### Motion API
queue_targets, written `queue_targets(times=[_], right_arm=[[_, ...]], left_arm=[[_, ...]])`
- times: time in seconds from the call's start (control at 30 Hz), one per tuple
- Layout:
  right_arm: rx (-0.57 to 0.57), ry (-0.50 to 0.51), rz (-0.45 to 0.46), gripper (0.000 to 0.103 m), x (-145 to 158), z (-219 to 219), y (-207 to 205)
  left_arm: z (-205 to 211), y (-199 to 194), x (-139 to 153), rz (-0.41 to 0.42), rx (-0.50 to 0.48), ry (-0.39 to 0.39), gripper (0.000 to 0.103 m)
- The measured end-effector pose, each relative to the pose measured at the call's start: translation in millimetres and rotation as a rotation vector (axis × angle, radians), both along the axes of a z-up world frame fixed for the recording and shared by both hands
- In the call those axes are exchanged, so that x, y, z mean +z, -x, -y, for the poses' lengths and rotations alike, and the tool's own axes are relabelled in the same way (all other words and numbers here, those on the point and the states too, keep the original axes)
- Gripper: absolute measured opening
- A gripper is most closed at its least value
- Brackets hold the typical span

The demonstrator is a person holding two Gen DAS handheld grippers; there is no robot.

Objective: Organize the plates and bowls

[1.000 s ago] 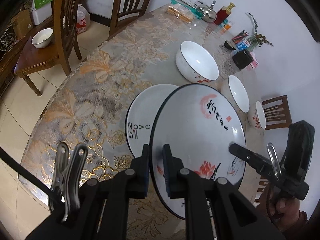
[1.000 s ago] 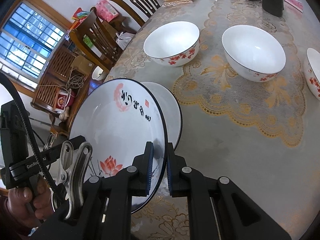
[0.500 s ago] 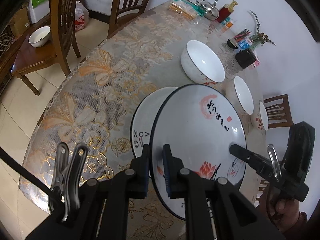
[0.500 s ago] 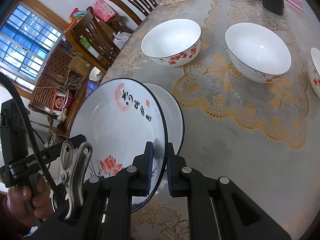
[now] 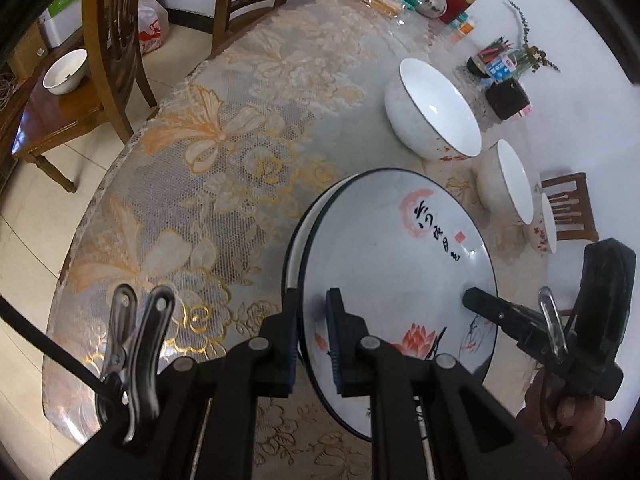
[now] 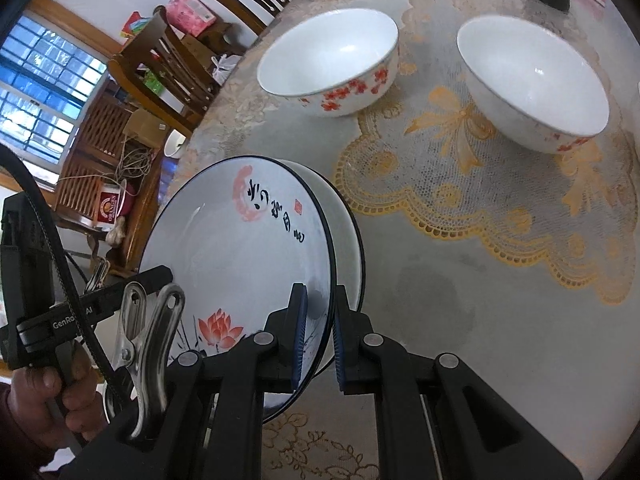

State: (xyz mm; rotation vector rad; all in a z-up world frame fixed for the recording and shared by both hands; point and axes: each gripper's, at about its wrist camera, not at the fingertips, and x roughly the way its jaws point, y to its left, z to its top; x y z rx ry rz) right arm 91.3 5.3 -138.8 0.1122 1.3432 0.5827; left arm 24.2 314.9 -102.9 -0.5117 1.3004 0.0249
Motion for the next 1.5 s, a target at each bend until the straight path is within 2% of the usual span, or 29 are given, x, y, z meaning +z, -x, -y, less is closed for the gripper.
queue_targets(times=[0.33,0.43,0.5,0.67,0.83,0.9,1.03,1.33,1.4,1.5], right_arm=[[0.010,0.008,-0.013,0.013,-8,-13,-6],[0.011,0.007,-0.012,0.013,-9,-14,-7],[0.013,0.010,-0.005,0.012,-9,-12,-8],[0.015,-0.010,0.001,0.010,-9,-9,-14],[0.014,-0.010,-0.004,0.010,-11,-10,-14],[0.011,-0.008,-0.014,0.010,-12,-9,-15],[0.032,0.033,-0.001,0.011,-8,-16,-15],[0.106,0.193,0.078,0.018,1,-39,-7],[0.112,0.246,0.108,0.029,3,-43,-4],[0.126,0.261,0.127,0.031,4,-45,-2]], left_arm=[[-4,-7,-4,-0.004,-0.008,-0.020,0.013],[1,-9,-2,-0.009,-0.033,-0.054,0.014],[5,-10,-7,-0.043,-0.055,-0.088,0.015],[18,-9,-6,-0.022,-0.102,-0.160,0.018],[13,-9,-7,-0.044,-0.045,-0.116,0.019],[15,-8,-6,-0.041,-0.051,-0.134,0.019],[14,-4,-8,-0.048,-0.039,-0.133,0.024],[12,0,-6,-0.058,-0.016,-0.141,0.024],[11,-1,-7,-0.060,-0.010,-0.138,0.029],[8,0,-10,-0.067,0.003,-0.129,0.032]])
